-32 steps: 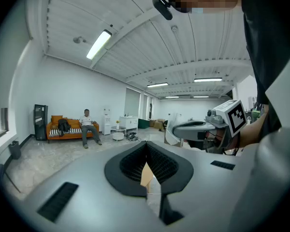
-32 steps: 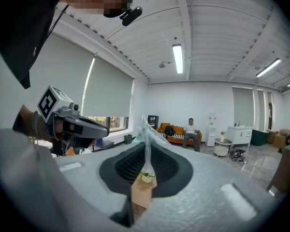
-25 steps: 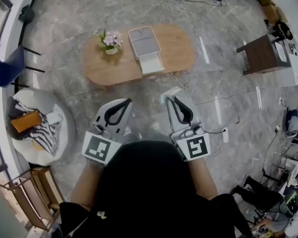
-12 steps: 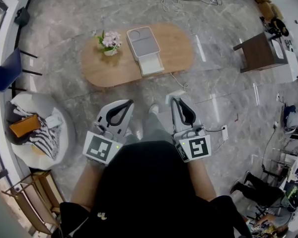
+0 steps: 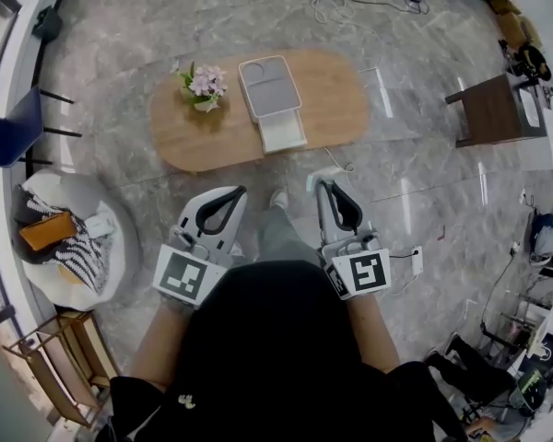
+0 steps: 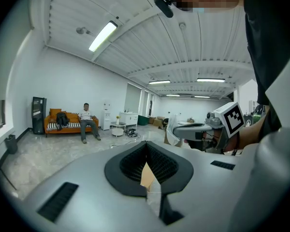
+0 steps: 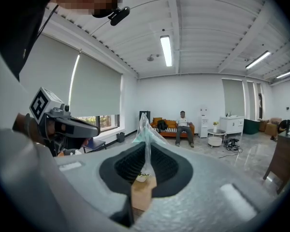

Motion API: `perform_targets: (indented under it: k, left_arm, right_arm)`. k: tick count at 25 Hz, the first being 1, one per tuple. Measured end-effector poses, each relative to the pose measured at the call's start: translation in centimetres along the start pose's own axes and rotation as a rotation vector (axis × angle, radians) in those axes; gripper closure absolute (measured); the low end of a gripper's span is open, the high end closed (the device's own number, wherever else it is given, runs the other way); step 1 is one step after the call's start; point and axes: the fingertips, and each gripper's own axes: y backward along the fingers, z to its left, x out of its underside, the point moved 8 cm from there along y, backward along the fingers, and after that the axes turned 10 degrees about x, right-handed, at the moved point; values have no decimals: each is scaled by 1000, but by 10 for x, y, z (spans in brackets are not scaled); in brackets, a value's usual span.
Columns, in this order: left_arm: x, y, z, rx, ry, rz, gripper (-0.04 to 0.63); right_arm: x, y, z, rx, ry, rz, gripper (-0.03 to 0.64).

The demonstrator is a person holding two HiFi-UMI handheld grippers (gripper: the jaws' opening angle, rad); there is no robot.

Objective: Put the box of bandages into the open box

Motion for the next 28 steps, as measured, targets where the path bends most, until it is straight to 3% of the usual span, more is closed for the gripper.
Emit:
perform_targets:
  k: [17,28]
  left_arm:
    - [-45,-144,41,-138,25,75,584]
    - [-36,-183,56,-192,52,131,584]
  right_arm:
    - [-3,-120,-142,-148,-54,10,586]
    - [20,-170,-168,-227,-44,120,586]
